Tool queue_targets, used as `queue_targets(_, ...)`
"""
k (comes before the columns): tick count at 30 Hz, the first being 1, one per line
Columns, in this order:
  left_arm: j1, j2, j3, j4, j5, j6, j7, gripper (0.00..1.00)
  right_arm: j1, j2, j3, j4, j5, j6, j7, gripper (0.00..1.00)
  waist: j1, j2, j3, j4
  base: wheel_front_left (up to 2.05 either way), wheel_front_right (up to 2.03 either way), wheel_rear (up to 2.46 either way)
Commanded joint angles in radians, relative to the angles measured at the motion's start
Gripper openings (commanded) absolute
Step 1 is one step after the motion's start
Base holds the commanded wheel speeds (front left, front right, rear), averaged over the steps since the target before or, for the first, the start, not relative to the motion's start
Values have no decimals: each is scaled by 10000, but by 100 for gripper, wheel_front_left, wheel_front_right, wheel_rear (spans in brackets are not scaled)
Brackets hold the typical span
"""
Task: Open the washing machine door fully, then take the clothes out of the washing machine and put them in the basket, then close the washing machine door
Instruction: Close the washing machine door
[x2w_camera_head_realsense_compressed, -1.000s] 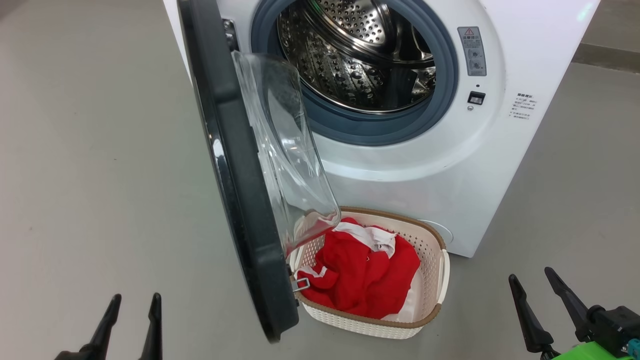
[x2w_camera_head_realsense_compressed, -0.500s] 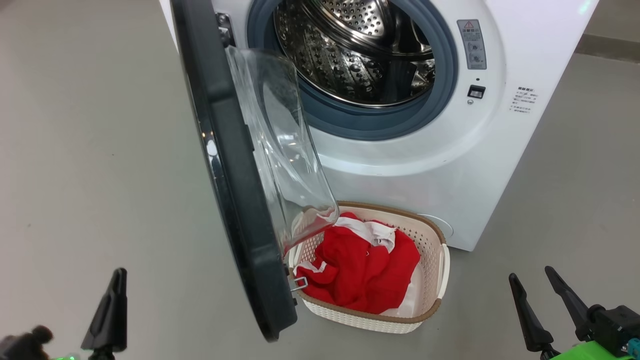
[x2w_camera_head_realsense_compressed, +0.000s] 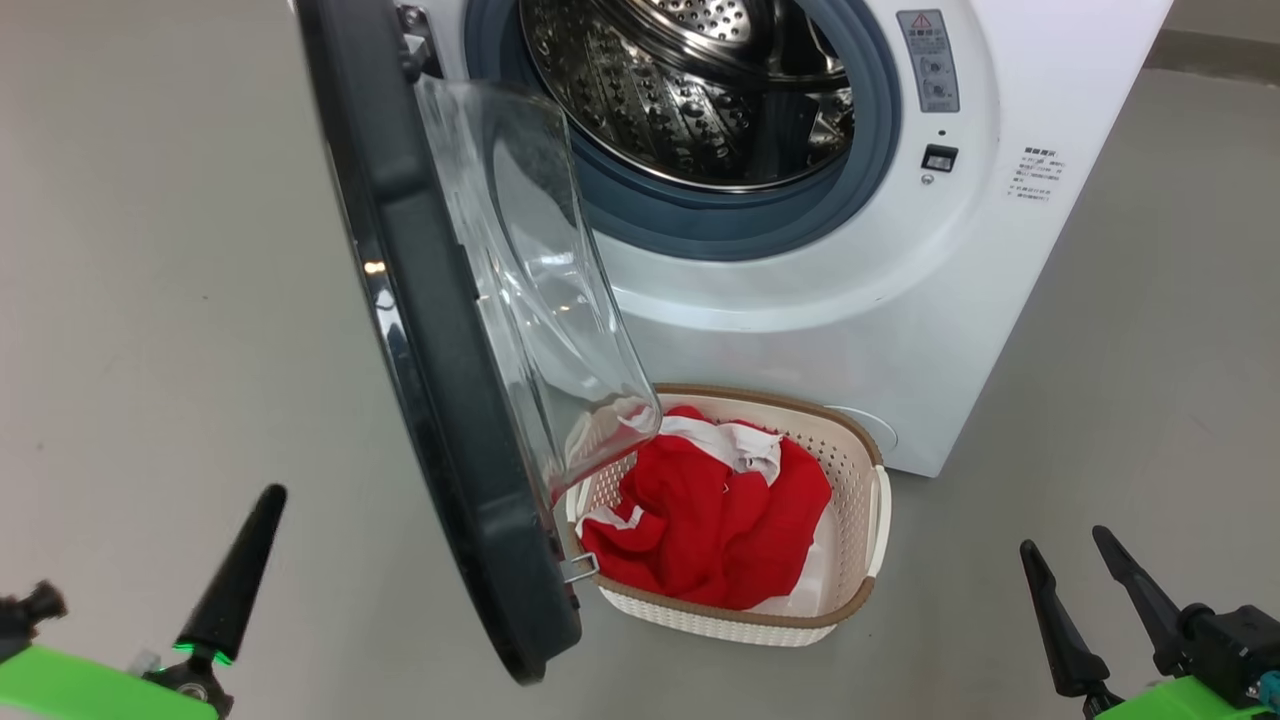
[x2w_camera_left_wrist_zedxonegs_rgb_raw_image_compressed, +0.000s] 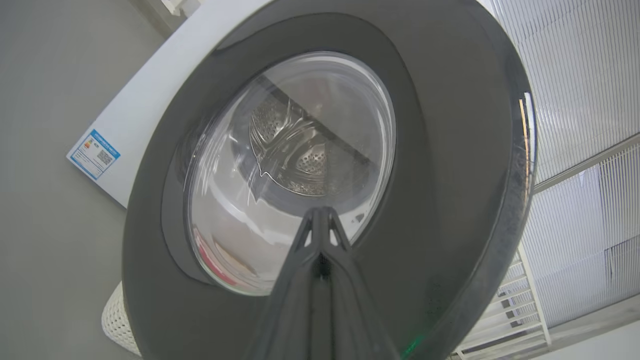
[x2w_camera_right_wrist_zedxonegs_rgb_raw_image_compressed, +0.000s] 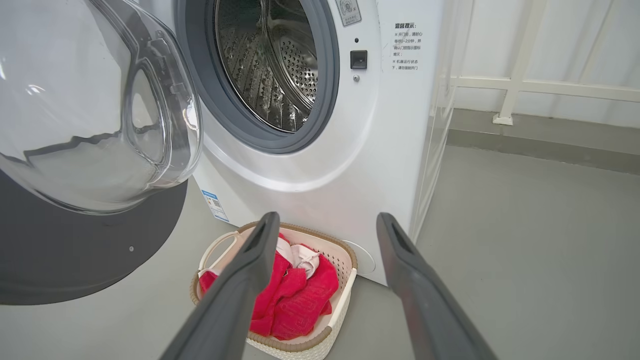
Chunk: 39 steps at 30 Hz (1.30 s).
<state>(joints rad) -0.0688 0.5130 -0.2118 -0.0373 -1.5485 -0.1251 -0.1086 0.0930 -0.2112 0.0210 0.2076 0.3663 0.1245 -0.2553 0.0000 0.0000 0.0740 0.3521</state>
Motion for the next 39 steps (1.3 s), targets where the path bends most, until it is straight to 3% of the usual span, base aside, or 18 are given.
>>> queue_targets(1, -525, 465, 410, -383, -250, -56, 189, 0, -426, -231, 197, -263, -87, 62, -65, 100, 0, 0, 52, -14, 0, 0, 0)
queue_targets(8, -524, 64, 992, -1245, -1578, -56, 1841, 0, -513, -300, 226, -268, -89, 62, -65, 100, 0, 0, 173, -64, 0, 0, 0)
queue_targets(24, -674, -1764, 2425, -1551, -1509, -56, 5527, 0, -598, -330, 258, -311, -121, 62, -65, 100, 0, 0, 340, -292, 0, 0, 0)
queue_targets(31, -981, -2381, 2834, -1515, -1060, -56, 6291, 0, -697, -346, 272, -325, -106, 62, -65, 100, 0, 0, 509, -475, 0, 0, 0)
queue_targets(39, -1446, -2886, 2729, -1434, -358, -56, 6347, 0, -867, -297, 307, -336, -112, 62, -65, 100, 0, 0, 742, -741, 0, 0, 0)
